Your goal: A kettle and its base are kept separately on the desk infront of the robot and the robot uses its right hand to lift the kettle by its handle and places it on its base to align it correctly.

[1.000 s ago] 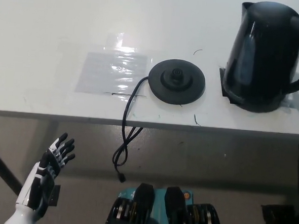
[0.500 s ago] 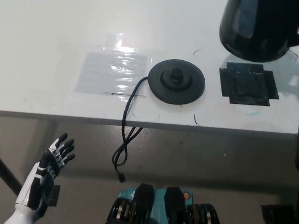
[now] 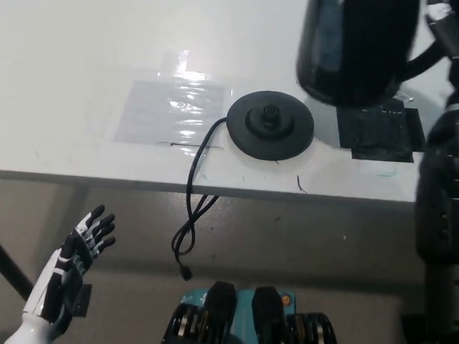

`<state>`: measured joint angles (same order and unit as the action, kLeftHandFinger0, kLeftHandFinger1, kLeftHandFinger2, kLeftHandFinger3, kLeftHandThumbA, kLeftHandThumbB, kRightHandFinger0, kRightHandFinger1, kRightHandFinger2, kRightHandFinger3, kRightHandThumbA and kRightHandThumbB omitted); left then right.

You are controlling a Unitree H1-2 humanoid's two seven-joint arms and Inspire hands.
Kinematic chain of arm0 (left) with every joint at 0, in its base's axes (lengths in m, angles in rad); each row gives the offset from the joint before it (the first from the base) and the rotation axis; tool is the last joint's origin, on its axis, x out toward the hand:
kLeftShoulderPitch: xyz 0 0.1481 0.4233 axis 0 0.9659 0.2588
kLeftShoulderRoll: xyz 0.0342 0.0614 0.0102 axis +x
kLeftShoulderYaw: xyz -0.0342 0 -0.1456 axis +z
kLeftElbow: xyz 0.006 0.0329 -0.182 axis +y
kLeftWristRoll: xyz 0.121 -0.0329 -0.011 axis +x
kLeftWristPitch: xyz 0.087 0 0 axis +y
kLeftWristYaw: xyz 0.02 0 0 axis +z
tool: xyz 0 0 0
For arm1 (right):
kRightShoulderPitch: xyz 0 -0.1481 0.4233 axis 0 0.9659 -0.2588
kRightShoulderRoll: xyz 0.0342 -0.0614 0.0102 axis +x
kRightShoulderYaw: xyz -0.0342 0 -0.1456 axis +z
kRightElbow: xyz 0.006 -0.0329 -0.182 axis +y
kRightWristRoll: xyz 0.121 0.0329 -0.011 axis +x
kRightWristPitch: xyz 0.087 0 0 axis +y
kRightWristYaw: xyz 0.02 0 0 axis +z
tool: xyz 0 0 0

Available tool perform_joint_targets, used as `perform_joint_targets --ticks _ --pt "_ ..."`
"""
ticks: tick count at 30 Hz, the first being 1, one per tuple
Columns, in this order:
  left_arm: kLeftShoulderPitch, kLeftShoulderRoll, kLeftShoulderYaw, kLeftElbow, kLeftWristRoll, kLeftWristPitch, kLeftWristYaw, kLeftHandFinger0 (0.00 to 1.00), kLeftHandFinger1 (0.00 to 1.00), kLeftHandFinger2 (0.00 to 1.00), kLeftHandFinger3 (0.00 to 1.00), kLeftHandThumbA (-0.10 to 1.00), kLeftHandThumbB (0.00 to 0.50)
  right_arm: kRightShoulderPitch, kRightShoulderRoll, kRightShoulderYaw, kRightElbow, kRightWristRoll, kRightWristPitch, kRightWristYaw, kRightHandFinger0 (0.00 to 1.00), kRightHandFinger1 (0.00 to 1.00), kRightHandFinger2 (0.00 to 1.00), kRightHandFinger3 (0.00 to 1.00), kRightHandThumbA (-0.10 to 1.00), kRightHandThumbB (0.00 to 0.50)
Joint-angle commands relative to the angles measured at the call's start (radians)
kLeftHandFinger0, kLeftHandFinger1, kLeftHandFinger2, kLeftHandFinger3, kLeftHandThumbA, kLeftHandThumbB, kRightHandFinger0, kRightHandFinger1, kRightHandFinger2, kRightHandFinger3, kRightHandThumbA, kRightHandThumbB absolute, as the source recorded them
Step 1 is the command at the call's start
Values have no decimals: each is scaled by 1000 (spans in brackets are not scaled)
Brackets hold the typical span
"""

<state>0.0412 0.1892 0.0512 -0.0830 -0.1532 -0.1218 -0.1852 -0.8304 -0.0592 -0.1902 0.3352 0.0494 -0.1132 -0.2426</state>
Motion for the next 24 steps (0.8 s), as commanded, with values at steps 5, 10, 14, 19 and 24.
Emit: perform_joint_targets --ticks 5,10,14,19,24 --pt "-18 13 -3 -25 -13 -11 -18 1000 1000 1000 1000 1000 94 -164 77 63 22 -121 -104 -98 0 214 645 747 -100 127" --pt "-19 15 -1 -24 -13 -15 -20 1000 1000 1000 1000 1000 94 -180 107 79 75 -138 -95 -111 0 291 731 789 -100 109" --pt "-18 14 3 -26 -12 -17 -18 1000 1000 1000 1000 1000 87 -188 117 98 105 -185 -83 -141 0 301 700 732 -100 88" --pt "-19 11 3 -27 -19 -13 -20 1000 1000 1000 1000 1000 89 -198 131 98 150 -179 -108 -153 0 269 659 704 -100 72" --pt "-19 15 1 -23 -17 -20 -25 1000 1000 1000 1000 1000 88 -199 129 99 201 -183 -146 -170 0 292 699 758 -100 74"
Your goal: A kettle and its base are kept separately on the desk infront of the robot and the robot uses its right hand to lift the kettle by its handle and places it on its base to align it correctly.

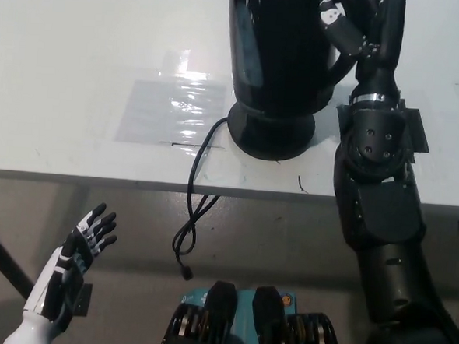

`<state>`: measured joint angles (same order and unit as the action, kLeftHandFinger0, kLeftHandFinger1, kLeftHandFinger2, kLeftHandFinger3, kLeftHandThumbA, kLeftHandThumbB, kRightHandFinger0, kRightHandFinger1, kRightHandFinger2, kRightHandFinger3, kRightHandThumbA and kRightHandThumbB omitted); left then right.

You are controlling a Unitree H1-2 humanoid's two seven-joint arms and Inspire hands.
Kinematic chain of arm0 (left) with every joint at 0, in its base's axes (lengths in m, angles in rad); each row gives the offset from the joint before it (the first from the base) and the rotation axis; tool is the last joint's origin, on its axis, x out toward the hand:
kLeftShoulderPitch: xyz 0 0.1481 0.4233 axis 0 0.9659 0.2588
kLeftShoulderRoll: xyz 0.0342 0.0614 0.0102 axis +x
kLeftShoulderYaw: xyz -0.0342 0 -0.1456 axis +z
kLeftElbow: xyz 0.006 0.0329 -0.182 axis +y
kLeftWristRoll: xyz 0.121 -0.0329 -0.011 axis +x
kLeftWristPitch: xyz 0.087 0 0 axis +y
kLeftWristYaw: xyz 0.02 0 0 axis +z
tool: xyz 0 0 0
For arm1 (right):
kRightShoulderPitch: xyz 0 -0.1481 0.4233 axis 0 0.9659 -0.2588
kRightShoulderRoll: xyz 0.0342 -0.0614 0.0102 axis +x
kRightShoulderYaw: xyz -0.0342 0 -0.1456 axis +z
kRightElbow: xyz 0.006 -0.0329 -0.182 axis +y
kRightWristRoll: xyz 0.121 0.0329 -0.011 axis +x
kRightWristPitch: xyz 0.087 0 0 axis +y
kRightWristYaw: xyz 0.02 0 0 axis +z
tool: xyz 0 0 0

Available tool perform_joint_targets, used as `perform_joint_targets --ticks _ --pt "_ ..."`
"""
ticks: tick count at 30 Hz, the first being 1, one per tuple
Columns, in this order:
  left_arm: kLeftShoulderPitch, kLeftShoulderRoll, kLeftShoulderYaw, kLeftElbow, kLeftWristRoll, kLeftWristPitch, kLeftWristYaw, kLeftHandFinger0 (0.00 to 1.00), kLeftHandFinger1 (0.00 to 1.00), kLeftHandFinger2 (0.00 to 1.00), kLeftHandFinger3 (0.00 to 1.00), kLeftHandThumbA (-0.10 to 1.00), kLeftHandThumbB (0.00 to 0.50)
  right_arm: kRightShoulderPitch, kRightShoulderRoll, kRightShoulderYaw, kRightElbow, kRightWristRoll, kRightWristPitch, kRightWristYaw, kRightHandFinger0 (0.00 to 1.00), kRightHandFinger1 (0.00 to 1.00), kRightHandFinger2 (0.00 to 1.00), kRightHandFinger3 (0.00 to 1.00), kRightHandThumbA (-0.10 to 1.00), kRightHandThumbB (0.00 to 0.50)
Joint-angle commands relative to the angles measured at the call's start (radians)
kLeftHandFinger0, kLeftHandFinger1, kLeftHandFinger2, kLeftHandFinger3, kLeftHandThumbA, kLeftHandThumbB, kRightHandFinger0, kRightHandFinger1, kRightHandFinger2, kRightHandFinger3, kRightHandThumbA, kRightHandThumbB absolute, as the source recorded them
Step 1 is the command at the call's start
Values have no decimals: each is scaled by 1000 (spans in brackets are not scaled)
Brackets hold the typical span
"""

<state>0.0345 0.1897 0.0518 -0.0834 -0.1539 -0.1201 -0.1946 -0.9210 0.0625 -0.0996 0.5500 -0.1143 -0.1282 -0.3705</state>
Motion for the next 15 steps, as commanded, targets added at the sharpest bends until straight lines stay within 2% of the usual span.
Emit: perform_joint_targets --ticks 1,4,7,15 --pt "-12 14 1 -26 -12 -20 -13 1000 1000 1000 1000 1000 95 -107 6 8 -4 -20 -135 -44 0 292 699 758 -100 74" --pt "-13 15 3 -29 -9 -18 -10 1000 1000 1000 1000 1000 88 -108 3 9 14 -29 -125 -55 0 275 678 759 -100 83" --pt "-16 12 3 -27 -16 -16 -12 1000 1000 1000 1000 1000 101 -107 -6 12 40 -43 -131 -69 0 257 635 744 -100 75" --pt "-17 13 3 -28 -9 -13 -9 1000 1000 1000 1000 1000 99 -104 0 -4 100 1 -178 -57 0 238 639 773 -100 73"
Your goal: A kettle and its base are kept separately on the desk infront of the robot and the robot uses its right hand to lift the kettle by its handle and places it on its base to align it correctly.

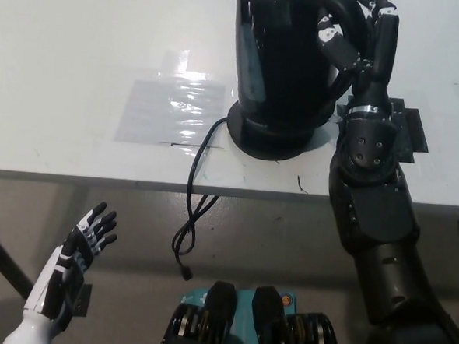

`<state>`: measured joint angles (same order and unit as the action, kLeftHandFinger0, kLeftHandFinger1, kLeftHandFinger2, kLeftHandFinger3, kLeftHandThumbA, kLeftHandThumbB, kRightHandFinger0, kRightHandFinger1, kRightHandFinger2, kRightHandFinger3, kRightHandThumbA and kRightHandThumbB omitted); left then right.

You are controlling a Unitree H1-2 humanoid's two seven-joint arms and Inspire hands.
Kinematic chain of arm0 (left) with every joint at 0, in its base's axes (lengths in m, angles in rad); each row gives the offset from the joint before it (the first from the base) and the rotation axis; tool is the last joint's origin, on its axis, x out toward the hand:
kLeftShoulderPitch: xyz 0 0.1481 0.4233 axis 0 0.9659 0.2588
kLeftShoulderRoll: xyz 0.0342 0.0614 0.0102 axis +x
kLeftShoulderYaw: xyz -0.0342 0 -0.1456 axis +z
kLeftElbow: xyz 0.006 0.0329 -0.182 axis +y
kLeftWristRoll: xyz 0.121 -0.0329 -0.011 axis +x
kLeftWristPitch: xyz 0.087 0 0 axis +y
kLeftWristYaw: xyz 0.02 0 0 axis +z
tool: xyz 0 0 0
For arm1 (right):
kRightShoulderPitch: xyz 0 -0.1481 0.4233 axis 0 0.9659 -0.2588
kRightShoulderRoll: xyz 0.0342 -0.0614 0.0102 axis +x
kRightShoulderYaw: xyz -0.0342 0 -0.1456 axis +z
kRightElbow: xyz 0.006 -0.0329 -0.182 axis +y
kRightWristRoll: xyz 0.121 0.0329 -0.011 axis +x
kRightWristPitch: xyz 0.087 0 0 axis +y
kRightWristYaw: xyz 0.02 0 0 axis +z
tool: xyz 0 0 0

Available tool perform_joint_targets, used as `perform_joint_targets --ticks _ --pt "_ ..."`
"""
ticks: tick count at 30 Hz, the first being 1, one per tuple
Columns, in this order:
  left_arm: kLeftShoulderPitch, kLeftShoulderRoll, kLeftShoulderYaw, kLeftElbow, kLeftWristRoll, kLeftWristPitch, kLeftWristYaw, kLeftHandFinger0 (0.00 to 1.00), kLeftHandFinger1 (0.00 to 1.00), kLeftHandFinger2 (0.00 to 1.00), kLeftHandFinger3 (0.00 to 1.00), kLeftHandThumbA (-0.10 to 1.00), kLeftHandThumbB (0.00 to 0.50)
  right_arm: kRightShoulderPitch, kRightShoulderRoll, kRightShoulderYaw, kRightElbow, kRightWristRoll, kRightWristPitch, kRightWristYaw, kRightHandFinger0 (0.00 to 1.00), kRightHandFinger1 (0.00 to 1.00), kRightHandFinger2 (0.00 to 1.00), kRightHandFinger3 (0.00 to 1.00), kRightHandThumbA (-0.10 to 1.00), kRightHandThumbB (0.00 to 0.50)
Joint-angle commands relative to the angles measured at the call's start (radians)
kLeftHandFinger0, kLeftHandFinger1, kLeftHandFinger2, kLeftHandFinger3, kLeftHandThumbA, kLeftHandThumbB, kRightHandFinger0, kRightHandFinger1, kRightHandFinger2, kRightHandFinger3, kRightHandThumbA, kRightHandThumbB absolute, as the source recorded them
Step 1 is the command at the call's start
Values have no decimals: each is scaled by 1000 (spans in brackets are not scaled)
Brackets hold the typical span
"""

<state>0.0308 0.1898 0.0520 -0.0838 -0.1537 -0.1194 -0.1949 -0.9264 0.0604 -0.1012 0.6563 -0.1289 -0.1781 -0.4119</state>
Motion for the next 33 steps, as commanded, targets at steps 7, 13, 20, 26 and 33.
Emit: perform_joint_targets --ticks 7,13,20,26,33 --pt "-21 20 0 -28 -6 -14 -14 1000 1000 1000 1000 1000 107 -74 25 -14 -6 40 -143 -19 0 205 611 766 -100 79" --pt "-23 20 0 -34 -7 -7 -11 1000 1000 1000 1000 1000 101 -38 59 -33 -20 103 -164 19 0 201 654 797 -100 56" --pt "-29 21 3 -38 -17 8 -12 1000 1000 1000 1000 1000 118 4 86 -22 -14 98 -170 15 0 188 642 776 -100 70" --pt "-29 21 3 -46 -13 14 -10 1000 1000 1000 1000 1000 111 61 94 -13 -3 110 -193 49 0 208 649 732 -100 129" --pt "-42 28 8 -37 -20 11 -15 1000 1000 1000 1000 1000 124 84 69 -1 -7 78 -222 45 0 199 604 732 -67 139"
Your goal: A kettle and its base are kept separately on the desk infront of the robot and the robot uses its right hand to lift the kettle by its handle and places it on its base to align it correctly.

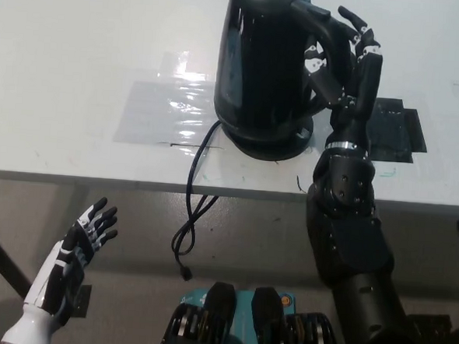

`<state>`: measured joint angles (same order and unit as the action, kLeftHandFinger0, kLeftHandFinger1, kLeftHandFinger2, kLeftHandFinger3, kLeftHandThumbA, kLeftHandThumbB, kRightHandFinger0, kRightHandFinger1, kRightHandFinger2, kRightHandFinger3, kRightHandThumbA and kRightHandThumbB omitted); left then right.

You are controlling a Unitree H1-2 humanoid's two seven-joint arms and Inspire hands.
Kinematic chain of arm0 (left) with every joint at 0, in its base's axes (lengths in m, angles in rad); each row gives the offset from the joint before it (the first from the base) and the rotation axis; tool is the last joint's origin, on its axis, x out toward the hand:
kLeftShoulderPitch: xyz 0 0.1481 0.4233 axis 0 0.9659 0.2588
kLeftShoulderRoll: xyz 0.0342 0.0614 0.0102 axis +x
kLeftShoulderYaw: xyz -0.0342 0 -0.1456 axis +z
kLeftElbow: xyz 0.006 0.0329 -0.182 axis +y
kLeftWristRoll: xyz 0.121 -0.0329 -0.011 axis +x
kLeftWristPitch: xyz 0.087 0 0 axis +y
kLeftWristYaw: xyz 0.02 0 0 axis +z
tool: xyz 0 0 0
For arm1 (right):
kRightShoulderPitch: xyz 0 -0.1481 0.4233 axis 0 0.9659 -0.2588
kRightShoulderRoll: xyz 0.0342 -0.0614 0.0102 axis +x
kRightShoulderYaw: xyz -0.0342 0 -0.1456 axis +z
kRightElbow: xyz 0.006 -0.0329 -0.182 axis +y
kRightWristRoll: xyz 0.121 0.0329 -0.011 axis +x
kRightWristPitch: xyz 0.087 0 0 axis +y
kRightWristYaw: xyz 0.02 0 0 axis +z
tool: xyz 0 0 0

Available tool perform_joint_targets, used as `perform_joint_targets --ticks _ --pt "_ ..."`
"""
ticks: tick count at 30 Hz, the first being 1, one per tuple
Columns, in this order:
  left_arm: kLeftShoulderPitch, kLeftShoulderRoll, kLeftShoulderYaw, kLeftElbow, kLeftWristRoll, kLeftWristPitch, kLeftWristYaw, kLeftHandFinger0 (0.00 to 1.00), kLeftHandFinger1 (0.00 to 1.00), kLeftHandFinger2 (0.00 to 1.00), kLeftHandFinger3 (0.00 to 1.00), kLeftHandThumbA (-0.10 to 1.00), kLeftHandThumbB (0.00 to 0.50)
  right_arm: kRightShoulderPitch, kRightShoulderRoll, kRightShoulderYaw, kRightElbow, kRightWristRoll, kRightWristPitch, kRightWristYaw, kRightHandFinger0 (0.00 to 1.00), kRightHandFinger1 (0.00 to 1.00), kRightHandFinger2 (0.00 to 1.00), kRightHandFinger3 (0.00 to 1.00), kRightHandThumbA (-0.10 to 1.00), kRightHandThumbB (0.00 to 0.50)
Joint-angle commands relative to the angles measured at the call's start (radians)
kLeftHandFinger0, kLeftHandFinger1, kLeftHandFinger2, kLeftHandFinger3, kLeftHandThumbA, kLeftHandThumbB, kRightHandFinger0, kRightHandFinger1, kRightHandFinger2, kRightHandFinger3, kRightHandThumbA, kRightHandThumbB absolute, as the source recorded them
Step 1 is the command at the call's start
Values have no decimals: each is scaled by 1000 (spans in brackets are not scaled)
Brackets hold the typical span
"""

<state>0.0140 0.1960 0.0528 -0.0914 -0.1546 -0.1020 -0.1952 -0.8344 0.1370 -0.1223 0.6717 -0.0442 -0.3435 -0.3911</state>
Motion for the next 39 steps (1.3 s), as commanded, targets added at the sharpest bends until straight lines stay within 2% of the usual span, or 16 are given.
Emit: perform_joint_targets --ticks 1,3,7,10,11,12,13,15,16,17,21,25,31,36,39 --pt "-25 21 8 -35 -20 2 -12 1000 1000 1000 1000 1000 126 0 -20 27 -33 -41 -67 4 0 199 603 728 -66 140" --pt "-26 22 7 -31 -18 -9 -14 1000 1000 1000 1000 1000 111 3 -41 37 -38 -83 -58 -22 0 190 568 683 -24 146" --pt "-24 21 6 -32 -18 -7 -15 1000 1000 1000 1000 1000 113 10 -65 28 -51 -43 -80 10 0 200 569 679 -97 146" --pt "-25 21 8 -32 -22 -5 -14 1000 1000 1000 1000 1000 102 13 -84 23 -64 -16 -82 35 0 221 591 659 -90 159" --pt "-24 22 7 -34 -22 -1 -14 1000 1000 1000 1000 1000 110 15 -91 24 -69 -19 -78 36 0 233 607 646 1 191" --pt "-24 22 7 -34 -20 0 -14 1000 1000 1000 1000 1000 111 16 -94 24 -74 -16 -75 39 0 238 614 640 41 223" --pt "-25 22 7 -31 -18 -2 -14 1000 1000 1000 1000 1000 110 17 -100 24 -83 -9 -73 46 0 255 628 625 160 256" --pt "-24 20 5 -29 -17 -6 -14 1000 1000 1000 1000 1000 102 20 -106 24 -95 5 -75 59 0 260 619 595 227 281" --pt "-24 20 5 -29 -17 -8 -15 1000 1000 1000 1000 1000 97 19 -110 21 -98 34 -89 84 0 260 602 555 295 295" --pt "-24 20 5 -29 -17 -8 -15 1000 1000 1000 1000 1000 98 18 -111 19 -99 44 -92 92 0 258 597 538 298 303" --pt "-29 25 5 -26 -14 -10 -17 1000 1000 1000 1000 1000 82 13 -120 9 -105 60 -80 104 0 273 598 509 320 284" --pt "-33 28 6 -29 -16 -2 -16 1000 1000 1000 1000 1000 84 3 -127 5 -88 53 -80 98 13 292 603 500 355 290" --pt "-33 28 4 -32 -19 -6 -18 1000 1000 1000 1000 1000 86 10 -105 -1 -109 78 -47 114 0 273 586 507 344 280" --pt "-35 28 5 -32 -17 -6 -15 1000 1000 1000 1000 1000 84 3 -87 0 -83 92 -66 122 0 251 566 507 341 265" --pt "-36 30 3 -26 -15 -14 -18 1000 1000 1000 1000 1000 80 -4 -74 3 -60 89 -75 115 0 235 559 501 366 276"
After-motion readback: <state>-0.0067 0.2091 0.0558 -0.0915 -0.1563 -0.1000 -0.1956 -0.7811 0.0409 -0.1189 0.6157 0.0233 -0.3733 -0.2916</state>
